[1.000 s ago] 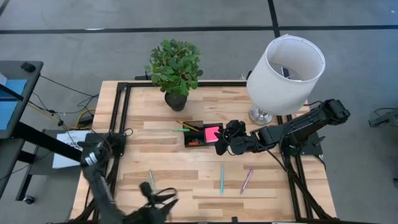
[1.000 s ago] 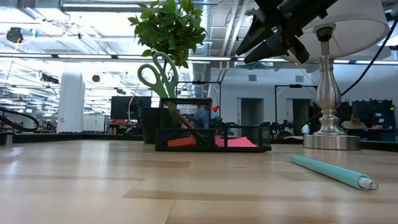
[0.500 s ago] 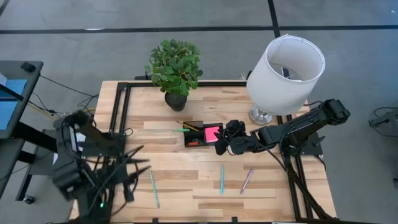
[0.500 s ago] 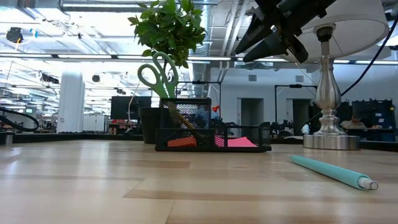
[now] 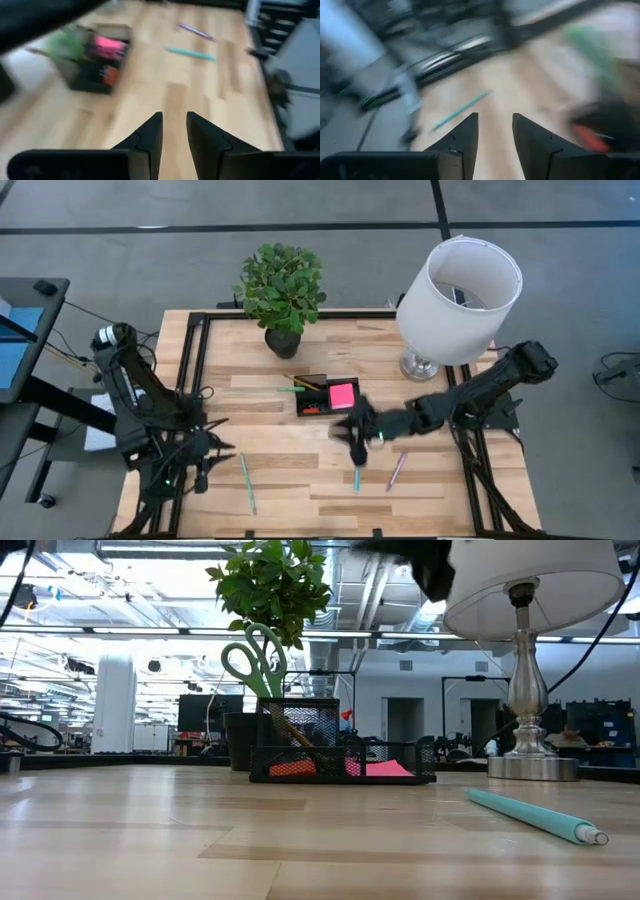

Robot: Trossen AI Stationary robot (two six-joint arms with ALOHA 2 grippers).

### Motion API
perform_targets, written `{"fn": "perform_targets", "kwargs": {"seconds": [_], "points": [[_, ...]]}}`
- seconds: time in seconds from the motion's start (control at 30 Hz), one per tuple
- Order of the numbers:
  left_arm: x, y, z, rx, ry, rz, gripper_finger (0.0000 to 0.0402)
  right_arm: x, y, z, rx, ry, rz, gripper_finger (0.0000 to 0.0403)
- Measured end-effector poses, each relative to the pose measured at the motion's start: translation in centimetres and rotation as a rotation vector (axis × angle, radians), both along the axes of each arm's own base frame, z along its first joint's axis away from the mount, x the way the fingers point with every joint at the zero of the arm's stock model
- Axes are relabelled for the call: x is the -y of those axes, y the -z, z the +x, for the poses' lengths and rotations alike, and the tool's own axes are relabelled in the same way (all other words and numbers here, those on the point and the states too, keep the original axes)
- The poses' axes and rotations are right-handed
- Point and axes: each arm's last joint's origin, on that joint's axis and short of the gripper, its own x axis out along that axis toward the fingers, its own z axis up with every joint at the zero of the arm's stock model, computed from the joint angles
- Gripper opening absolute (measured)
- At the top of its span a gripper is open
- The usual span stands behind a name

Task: Pick and place office supplies into organizer
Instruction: Put the blue pen into the black desk organizer

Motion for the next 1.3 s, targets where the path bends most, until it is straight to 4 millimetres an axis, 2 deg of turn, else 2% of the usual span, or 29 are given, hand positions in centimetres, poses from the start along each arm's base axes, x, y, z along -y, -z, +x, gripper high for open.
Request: {"fn": "perform_targets", "kwargs": {"seconds": [0.13,0.2,0.3,0.4,0.5,0.6,0.7,0.8,0.9,1.1,1.3], "points": [[0.6,1.7,0.4,0.006,0.069,-0.071,0.008,-3.8,1.5,0.7,0.086,-0.252,-0.048,0.0113],[0.7,1.9,0.7,0.012,0.085,-0.065,0.008,-5.0,3.0,0.9,0.06,-0.296,-0.096,0.0113],[0.6,1.9,1.0,0.03,0.07,-0.051,0.008,-5.8,3.8,1.5,0.042,-0.313,-0.134,0.0113],[0.5,1.8,1.2,0.041,0.055,-0.065,0.008,-5.9,4.3,1.8,-0.042,-0.302,-0.068,0.0113],[0.7,1.6,1.3,0.05,0.059,-0.096,0.008,-5.5,5.3,1.4,-0.24,-0.259,0.064,0.0113],[0.9,1.5,1.3,0.063,0.058,-0.12,0.008,-5.3,6.7,0.0,-0.485,-0.137,0.222,0.0113],[0.9,1.4,1.4,0.077,0.05,-0.122,0.008,-6.2,7.8,-1.6,-0.632,-0.042,0.288,0.0113],[0.8,1.3,1.4,0.109,0.022,-0.103,0.008,-7.4,8.4,-2.6,-0.688,-0.025,0.325,0.0113],[0.7,1.3,1.4,0.14,0.003,-0.069,0.008,-8.0,7.8,-2.5,-0.692,-0.021,0.392,0.0113],[0.5,1.2,1.6,0.176,-0.04,-0.062,0.008,-6.8,6.4,-0.7,-0.77,0.037,0.616,0.0113],[0.3,1.1,1.9,0.189,-0.083,-0.097,0.008,-5.7,6.6,-0.5,-0.908,0.124,0.779,0.0108]]}}
